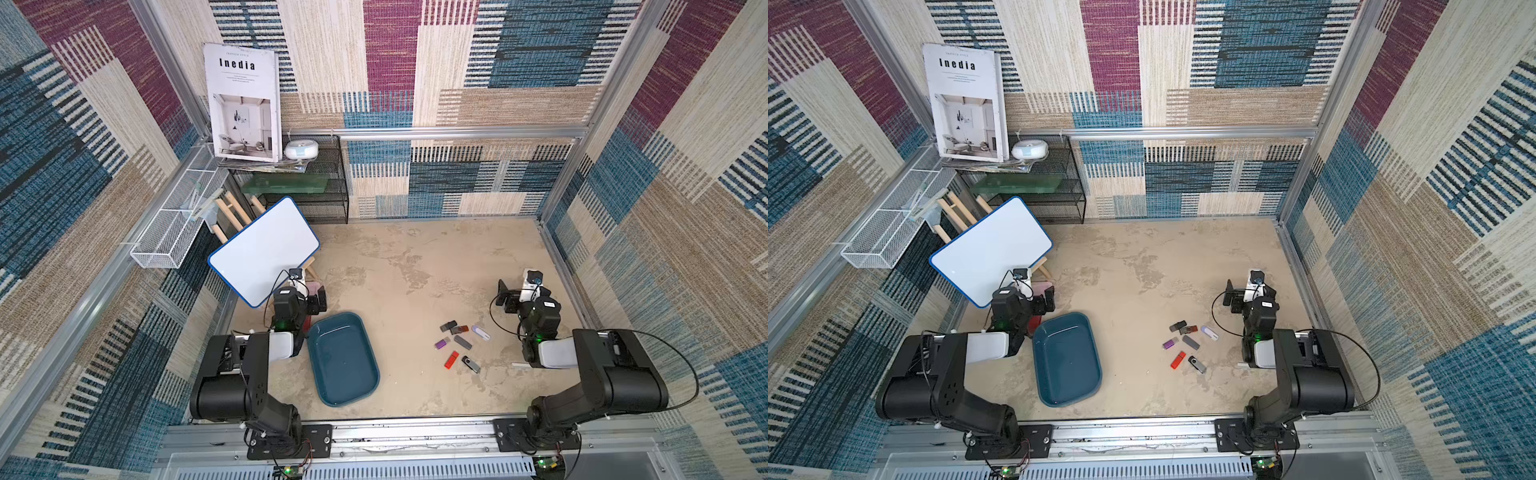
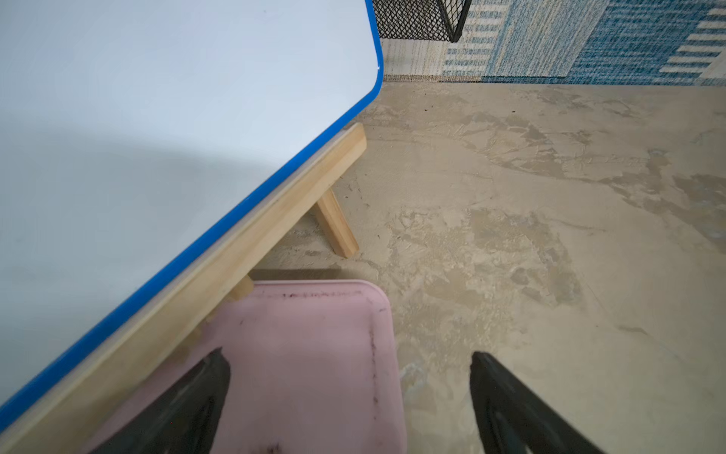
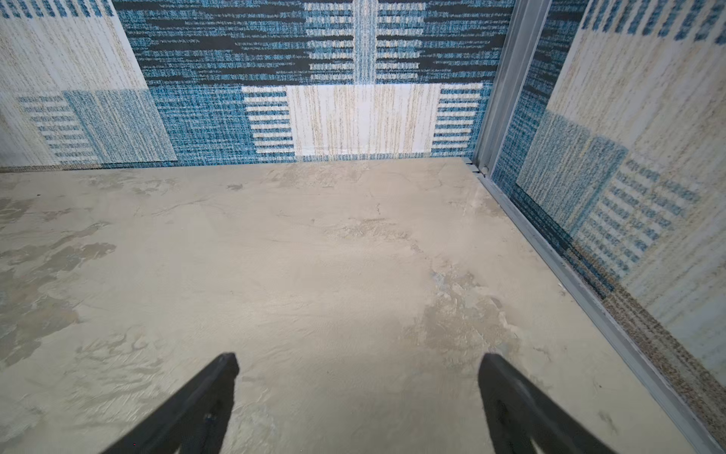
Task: Put the usb flash drive into the storage box
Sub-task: Pick up the USB flash from the center of the board.
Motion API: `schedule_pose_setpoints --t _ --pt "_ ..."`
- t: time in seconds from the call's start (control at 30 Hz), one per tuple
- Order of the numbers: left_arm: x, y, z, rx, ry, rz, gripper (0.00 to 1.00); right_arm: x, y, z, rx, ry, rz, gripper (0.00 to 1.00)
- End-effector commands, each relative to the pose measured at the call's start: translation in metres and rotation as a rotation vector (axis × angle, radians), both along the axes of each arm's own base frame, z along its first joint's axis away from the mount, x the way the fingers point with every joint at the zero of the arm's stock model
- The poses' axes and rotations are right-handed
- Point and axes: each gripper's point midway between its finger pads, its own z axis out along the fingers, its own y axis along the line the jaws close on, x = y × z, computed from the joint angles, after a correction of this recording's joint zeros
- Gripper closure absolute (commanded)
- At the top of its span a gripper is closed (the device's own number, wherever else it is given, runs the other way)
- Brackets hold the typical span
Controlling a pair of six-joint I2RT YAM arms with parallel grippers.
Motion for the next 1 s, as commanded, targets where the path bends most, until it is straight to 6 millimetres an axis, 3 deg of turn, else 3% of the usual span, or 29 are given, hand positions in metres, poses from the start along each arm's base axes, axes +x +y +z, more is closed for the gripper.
schedule_pose_setpoints --t 0.0,0.77,0.87,0.97 --pt "0.001 -0.002 0.003 0.002 -0.012 -0.014 0.01 0.0 0.0 0.006 -0.003 -0.022 0.002 0.0" --pt "0.001 -0.001 0.004 0.003 -0.017 -0.009 0.01 0.0 0.001 0.005 -0.003 -0.02 0.003 0.0" --pt "-0.002 0.015 0.022 0.019 0.008 0.104 0.01 0.001 -0.006 0.013 0.009 -0.04 -0.037 0.0" --pt "-0.013 0.012 0.049 0.027 -0.032 0.108 0.01 0.008 -0.015 0.039 0.023 0.003 -0.098 0.0"
